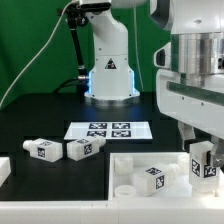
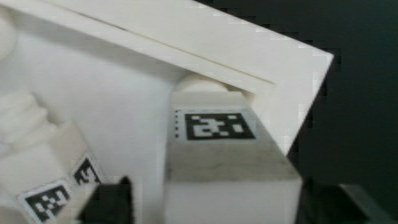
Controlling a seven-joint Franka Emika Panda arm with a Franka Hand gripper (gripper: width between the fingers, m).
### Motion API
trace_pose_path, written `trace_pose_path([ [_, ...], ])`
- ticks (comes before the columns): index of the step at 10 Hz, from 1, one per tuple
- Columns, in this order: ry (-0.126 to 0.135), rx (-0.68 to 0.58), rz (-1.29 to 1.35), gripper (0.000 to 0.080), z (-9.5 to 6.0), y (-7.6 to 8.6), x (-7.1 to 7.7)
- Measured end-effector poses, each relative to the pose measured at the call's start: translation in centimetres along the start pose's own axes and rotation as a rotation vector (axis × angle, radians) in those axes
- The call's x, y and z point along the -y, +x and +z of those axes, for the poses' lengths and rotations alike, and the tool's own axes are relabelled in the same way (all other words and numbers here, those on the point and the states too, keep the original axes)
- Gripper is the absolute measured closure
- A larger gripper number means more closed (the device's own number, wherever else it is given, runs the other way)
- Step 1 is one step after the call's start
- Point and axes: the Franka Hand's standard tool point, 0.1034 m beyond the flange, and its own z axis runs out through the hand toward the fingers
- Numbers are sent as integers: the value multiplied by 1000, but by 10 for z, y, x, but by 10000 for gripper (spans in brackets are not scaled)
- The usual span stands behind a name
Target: Assemble one leg
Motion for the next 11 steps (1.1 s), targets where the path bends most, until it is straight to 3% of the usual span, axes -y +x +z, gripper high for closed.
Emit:
trace_pose_path([
  [1,0,2,-49,236,0,-3,0],
  [3,0,5,-324,157,0,-18,2],
  [5,5,4,-579,151,-2,-13,3],
  [8,3,4,-729,150,-1,-13,2],
  [11,-2,-10,-1100,150,-3,-9,5],
])
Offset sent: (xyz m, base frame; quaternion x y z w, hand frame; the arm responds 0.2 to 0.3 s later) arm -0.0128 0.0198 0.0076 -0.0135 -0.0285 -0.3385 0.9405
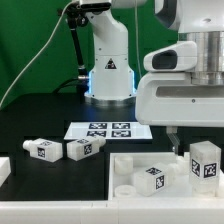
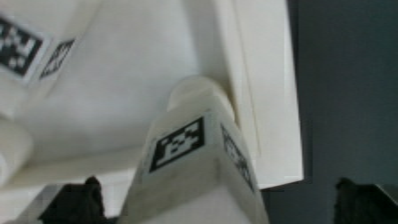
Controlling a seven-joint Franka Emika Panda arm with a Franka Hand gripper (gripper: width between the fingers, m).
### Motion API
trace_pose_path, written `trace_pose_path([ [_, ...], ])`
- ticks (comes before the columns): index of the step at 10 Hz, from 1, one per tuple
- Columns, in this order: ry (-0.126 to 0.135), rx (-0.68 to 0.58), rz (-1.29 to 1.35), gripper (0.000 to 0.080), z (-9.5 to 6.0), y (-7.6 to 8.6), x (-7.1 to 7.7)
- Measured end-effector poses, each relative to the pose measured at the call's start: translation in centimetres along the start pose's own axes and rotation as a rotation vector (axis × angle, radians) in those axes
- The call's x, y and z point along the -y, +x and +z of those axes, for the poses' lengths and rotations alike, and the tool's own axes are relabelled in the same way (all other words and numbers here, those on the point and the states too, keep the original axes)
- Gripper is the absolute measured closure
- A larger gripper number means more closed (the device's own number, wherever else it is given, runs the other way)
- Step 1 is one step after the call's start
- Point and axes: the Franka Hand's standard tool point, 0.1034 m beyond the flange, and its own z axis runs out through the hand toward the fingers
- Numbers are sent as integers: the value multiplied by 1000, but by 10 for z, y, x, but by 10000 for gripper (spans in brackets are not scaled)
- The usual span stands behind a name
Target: Assemble one leg
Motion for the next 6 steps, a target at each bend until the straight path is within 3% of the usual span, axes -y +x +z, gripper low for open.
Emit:
trace_pose_path([
  [3,-11,-10,-334,150,-4,6,-1],
  [5,-18,-8,-421,175,-3,7,-7],
  [6,-18,-8,-414,308,-3,7,-7],
])
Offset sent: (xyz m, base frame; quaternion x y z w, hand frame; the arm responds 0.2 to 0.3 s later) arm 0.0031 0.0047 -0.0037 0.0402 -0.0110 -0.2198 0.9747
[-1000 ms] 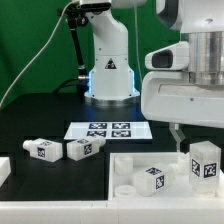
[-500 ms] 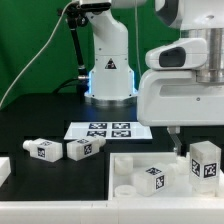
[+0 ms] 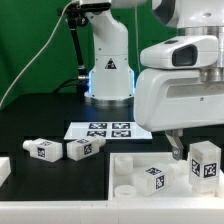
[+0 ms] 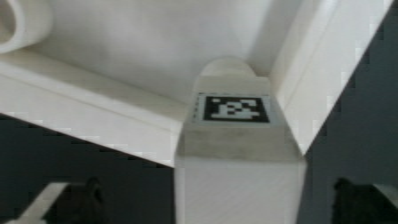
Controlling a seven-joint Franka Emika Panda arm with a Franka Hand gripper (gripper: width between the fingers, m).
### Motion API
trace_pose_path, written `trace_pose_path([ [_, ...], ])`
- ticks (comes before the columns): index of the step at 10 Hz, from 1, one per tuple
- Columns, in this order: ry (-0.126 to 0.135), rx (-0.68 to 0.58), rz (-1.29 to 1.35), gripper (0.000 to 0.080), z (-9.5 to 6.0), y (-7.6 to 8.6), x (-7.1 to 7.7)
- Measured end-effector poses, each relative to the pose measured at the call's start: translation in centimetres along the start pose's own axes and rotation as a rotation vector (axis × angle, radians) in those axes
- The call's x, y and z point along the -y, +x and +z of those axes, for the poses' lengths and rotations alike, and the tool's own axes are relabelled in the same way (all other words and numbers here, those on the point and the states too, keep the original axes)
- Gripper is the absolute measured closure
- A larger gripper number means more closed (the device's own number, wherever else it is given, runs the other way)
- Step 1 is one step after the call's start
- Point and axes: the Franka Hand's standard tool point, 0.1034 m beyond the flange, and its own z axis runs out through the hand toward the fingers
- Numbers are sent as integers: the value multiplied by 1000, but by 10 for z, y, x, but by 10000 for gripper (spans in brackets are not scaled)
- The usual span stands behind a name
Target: Assemble one leg
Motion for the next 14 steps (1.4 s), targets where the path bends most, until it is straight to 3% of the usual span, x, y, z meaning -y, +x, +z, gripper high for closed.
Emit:
trace_pose_path([
  [1,0,0,0,308,0,0,0],
  [2,0,0,1,464,0,0,0],
  [3,0,0,0,514,0,0,0],
  [5,1,0,41,514,0,0,0],
  [10,11,-10,744,514,1,-1,-3],
  [14,-2,5,1189,514,3,-1,-6],
])
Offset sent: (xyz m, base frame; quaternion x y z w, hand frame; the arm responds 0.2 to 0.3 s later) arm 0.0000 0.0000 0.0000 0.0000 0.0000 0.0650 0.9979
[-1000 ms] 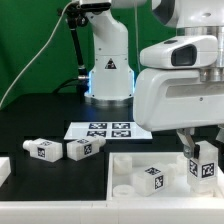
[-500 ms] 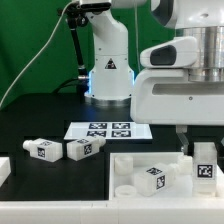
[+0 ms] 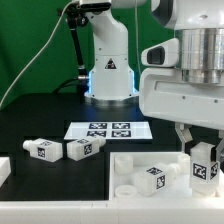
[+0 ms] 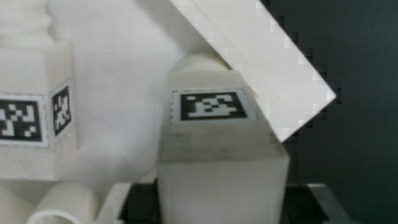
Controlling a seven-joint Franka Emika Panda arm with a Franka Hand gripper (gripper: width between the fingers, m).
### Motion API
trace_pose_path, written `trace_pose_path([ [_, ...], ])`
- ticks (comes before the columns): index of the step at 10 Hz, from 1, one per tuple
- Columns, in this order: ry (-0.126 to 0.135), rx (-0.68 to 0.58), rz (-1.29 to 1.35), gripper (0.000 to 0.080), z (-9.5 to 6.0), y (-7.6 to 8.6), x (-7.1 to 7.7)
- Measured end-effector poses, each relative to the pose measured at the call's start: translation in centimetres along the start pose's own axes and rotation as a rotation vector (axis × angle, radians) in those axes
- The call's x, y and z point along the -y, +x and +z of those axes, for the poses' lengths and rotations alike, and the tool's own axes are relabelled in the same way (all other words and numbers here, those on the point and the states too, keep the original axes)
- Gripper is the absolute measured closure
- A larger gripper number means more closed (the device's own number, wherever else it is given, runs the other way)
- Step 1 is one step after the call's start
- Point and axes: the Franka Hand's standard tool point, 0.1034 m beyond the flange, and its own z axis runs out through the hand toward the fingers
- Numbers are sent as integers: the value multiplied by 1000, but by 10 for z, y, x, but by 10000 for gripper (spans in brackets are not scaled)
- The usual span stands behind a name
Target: Assemble one leg
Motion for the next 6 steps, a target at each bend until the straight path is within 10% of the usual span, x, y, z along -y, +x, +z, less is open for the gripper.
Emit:
trace_pose_path([
  [4,-6,1,118,514,0,0,-2],
  [5,-6,1,86,331,0,0,-2],
  [6,-3,-2,16,331,-2,3,-2],
])
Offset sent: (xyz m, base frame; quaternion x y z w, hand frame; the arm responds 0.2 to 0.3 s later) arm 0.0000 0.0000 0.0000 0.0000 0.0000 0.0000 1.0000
